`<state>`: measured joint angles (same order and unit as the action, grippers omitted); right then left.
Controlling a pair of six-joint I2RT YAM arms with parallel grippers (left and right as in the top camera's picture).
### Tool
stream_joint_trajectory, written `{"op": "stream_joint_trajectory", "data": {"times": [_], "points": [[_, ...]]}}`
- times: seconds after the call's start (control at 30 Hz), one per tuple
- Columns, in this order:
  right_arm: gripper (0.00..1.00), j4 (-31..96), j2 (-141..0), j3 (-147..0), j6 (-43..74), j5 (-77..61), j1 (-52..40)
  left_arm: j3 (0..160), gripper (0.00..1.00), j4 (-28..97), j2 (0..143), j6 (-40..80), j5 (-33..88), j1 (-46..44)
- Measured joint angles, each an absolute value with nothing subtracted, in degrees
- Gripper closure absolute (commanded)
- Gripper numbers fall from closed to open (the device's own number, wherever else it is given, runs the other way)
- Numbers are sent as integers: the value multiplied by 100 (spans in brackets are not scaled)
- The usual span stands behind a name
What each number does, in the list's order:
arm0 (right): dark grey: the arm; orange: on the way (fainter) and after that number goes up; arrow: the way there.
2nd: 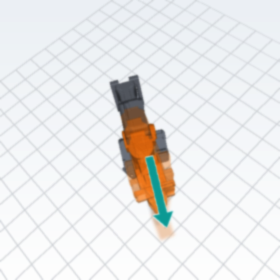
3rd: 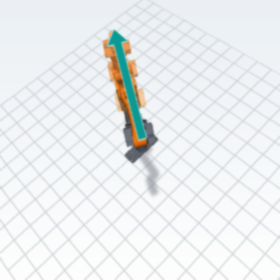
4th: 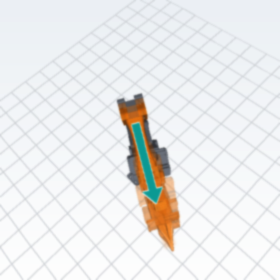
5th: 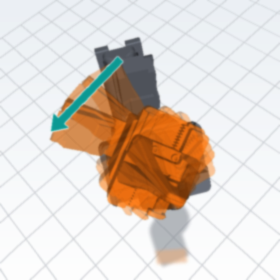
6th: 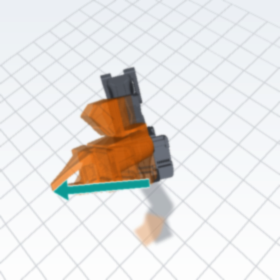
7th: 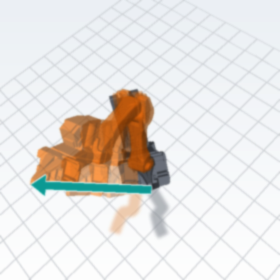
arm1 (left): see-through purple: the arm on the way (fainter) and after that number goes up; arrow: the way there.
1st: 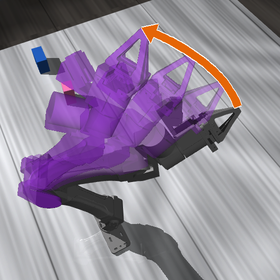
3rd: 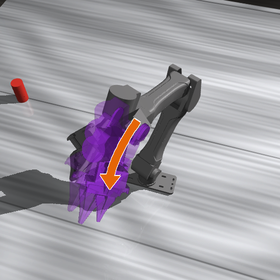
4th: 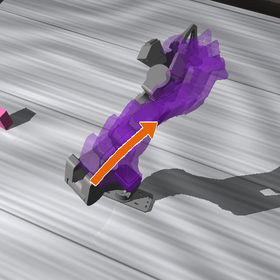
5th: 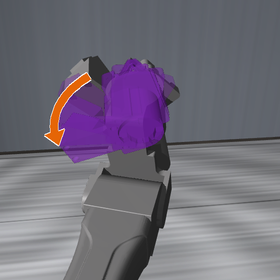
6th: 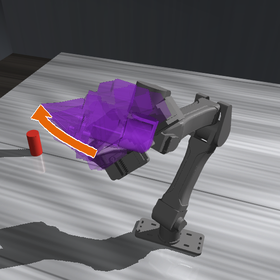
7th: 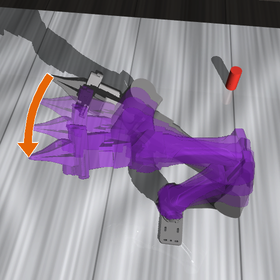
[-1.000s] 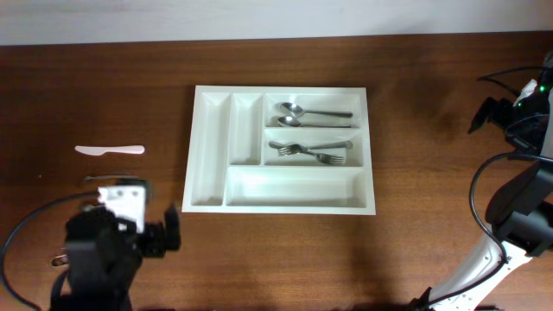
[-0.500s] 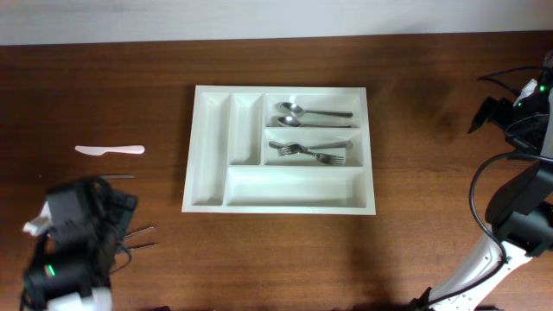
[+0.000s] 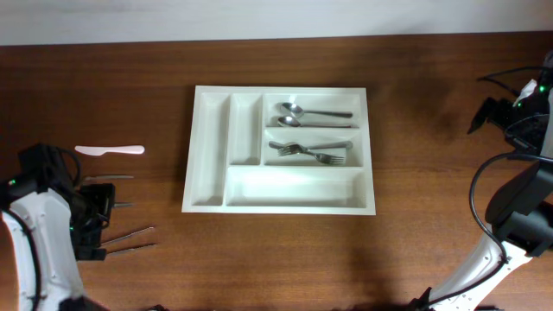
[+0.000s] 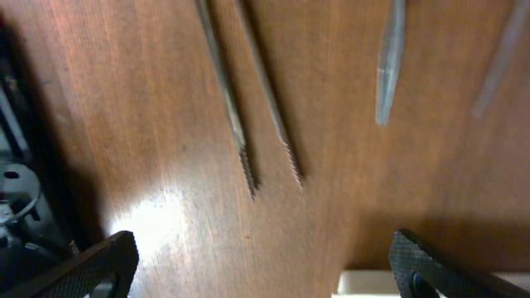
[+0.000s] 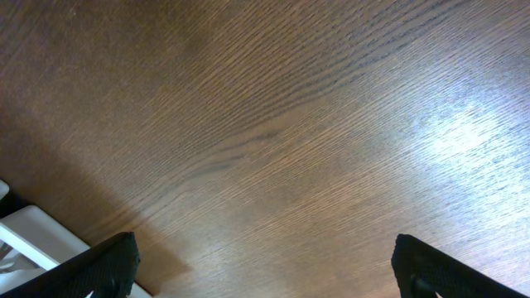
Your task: Pack container
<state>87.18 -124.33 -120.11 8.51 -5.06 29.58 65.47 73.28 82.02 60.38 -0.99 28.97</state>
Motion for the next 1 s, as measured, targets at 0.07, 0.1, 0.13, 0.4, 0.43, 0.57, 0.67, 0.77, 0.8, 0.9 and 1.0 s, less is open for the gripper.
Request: {"op": "stream_joint_trajectory", "data": {"times": [0.07,0.1,0.13,0.4,0.43,0.57,0.67,0.77,0.8,0.9,1.0], "points": [[1,8718,-12433,-12011,854,-506,2958,6547,1,7352,8252,6071,-161,2950],[1,8718,-12433,-12011,849,-506,2956,6547,1,7354,8226,6075,-226,2967],[1,8718,-12433,-12011,851,-506,2958,6547,1,7349,8184,6077,-303,2967],[1,8718,-12433,-12011,854,-506,2956,6047,1,6917,7671,6012,-674,3245],[1,8720,-12433,-12011,854,-506,2958,5953,1,6886,7679,6010,-687,3347],[1,8718,-12433,-12011,854,-506,2958,5616,1,6541,7677,5955,-707,3994],[1,8718,-12433,-12011,851,-506,2958,5564,1,6152,7677,5778,-711,4167],[1,8718,-12433,-12011,851,-506,2958,5345,1,5859,7738,5673,-711,4176],[1,8718,-12433,-12011,849,-506,2958,5280,1,5843,7795,5695,-709,4176],[1,8718,-12433,-12011,851,-506,2958,5024,1,5601,8071,5833,-698,4176],[1,8720,-12433,-12011,851,-506,2958,4980,1,5408,8281,5861,-639,4176]]}}
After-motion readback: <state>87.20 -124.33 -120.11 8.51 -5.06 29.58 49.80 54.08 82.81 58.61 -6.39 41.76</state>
